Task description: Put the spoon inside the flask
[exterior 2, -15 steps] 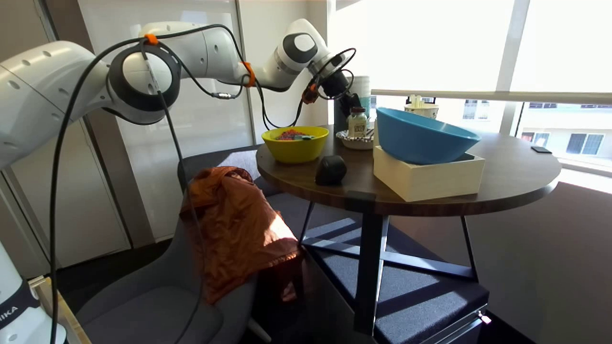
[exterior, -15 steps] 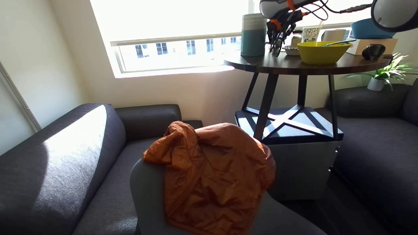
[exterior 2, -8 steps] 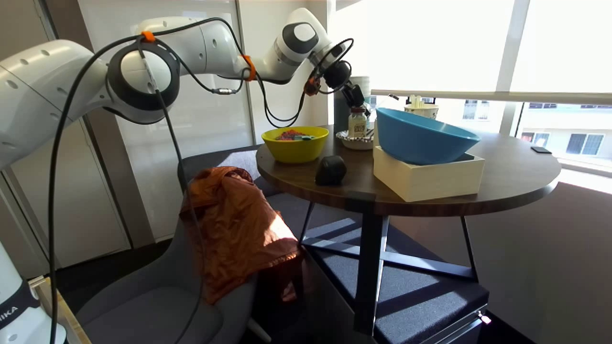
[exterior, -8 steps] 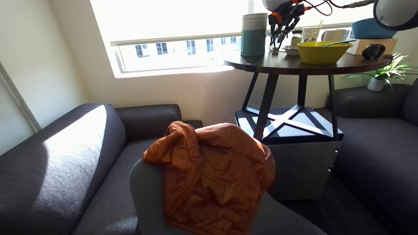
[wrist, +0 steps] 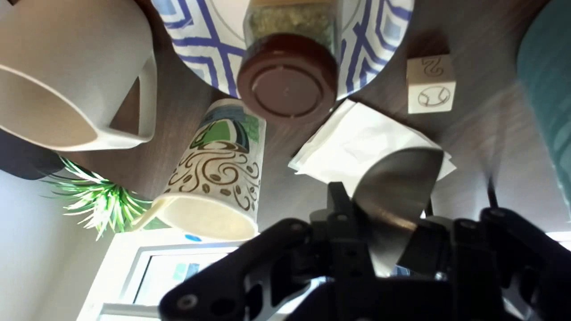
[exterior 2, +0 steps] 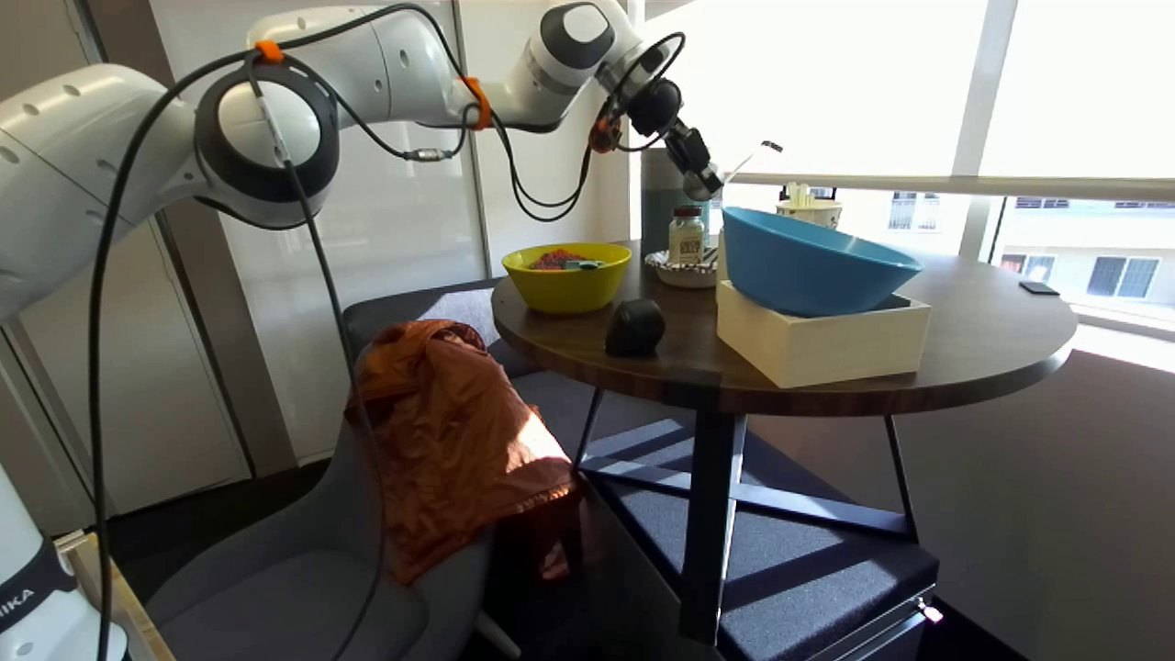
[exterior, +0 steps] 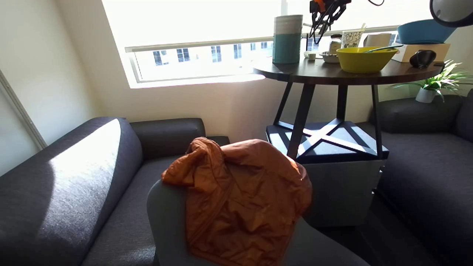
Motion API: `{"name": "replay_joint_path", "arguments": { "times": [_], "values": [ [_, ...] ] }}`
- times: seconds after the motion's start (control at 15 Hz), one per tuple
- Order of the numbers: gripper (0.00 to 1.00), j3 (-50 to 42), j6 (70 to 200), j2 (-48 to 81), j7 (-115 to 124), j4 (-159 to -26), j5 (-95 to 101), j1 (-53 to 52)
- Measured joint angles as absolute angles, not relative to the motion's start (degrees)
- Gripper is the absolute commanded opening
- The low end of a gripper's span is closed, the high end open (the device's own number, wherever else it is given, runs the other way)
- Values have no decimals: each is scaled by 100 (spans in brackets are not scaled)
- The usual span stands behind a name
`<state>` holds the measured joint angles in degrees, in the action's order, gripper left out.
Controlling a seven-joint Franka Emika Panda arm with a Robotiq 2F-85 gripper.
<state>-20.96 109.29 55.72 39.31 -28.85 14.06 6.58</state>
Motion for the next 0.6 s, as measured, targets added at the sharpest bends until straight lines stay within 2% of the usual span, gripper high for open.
{"name": "replay_joint_path", "arguments": {
  "times": [0.6],
  "values": [
    [1,-2052,10687,5042,3057,-2431,1644,908]
  ]
}}
